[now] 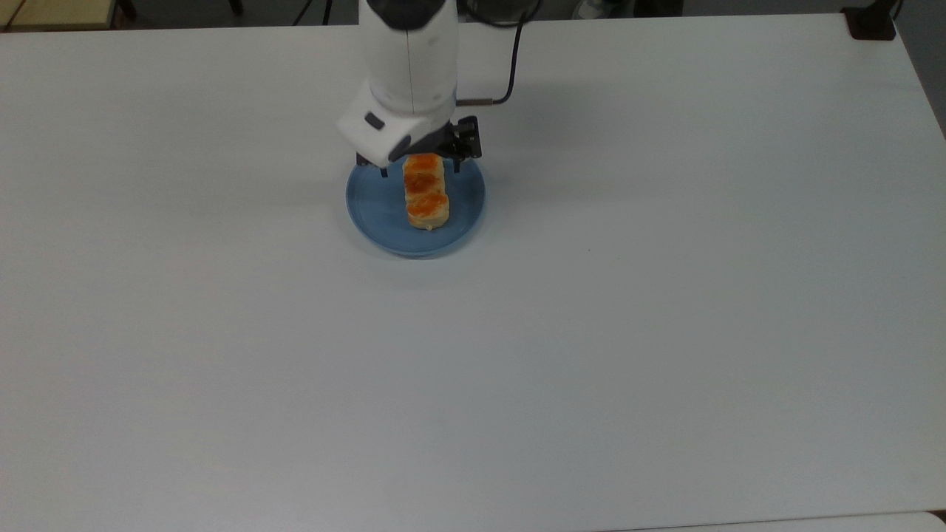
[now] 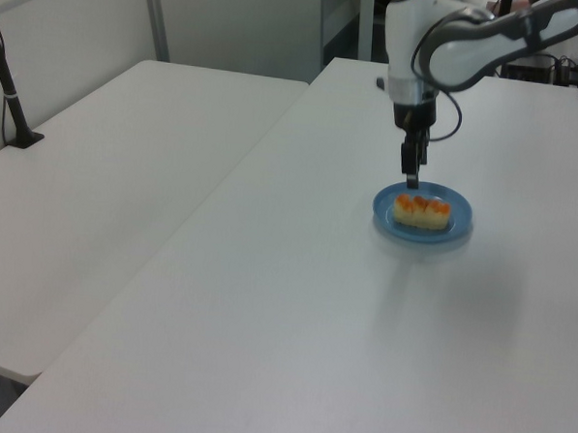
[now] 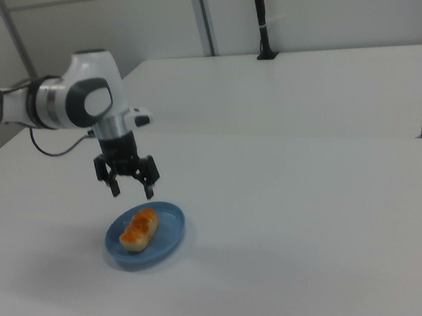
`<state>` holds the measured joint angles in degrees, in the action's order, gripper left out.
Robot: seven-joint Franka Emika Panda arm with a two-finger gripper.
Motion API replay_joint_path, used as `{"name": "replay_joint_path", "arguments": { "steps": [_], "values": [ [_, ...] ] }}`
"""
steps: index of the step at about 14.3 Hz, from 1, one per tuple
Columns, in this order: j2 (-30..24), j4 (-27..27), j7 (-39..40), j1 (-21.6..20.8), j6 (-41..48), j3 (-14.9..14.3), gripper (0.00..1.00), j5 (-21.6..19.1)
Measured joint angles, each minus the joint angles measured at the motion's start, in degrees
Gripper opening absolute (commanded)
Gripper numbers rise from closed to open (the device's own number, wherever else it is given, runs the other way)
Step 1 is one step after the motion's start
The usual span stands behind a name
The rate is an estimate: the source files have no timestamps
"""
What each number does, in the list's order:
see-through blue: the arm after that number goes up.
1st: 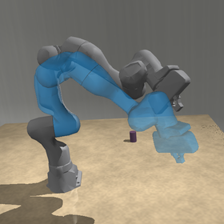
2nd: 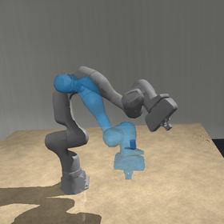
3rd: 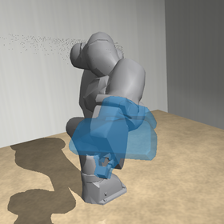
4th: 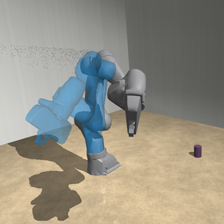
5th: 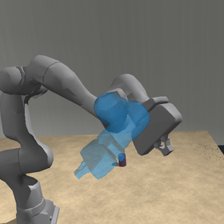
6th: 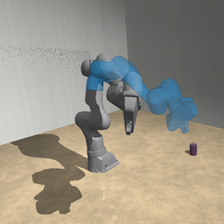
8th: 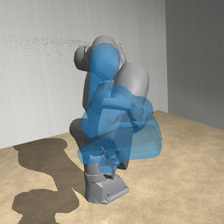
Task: Put the bread on a plate
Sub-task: 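Open the gripper to release the roll and raise it away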
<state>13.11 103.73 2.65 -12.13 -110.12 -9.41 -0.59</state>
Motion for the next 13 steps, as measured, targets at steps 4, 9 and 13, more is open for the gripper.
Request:
{"name": "replay_joint_path", "arguments": {
  "steps": [4, 9, 13],
  "values": [
    [-4.9, -4.2, -2.8, 5.2, 3.0, 2.6, 1.0, 0.0],
    [-8.1, -11.6, -6.2, 11.7, 11.7, 5.8, 1.0, 0.0],
    [-8.8, -11.7, -8.9, 12.6, 11.8, 6.7, 1.0, 0.0]
  ]
}}
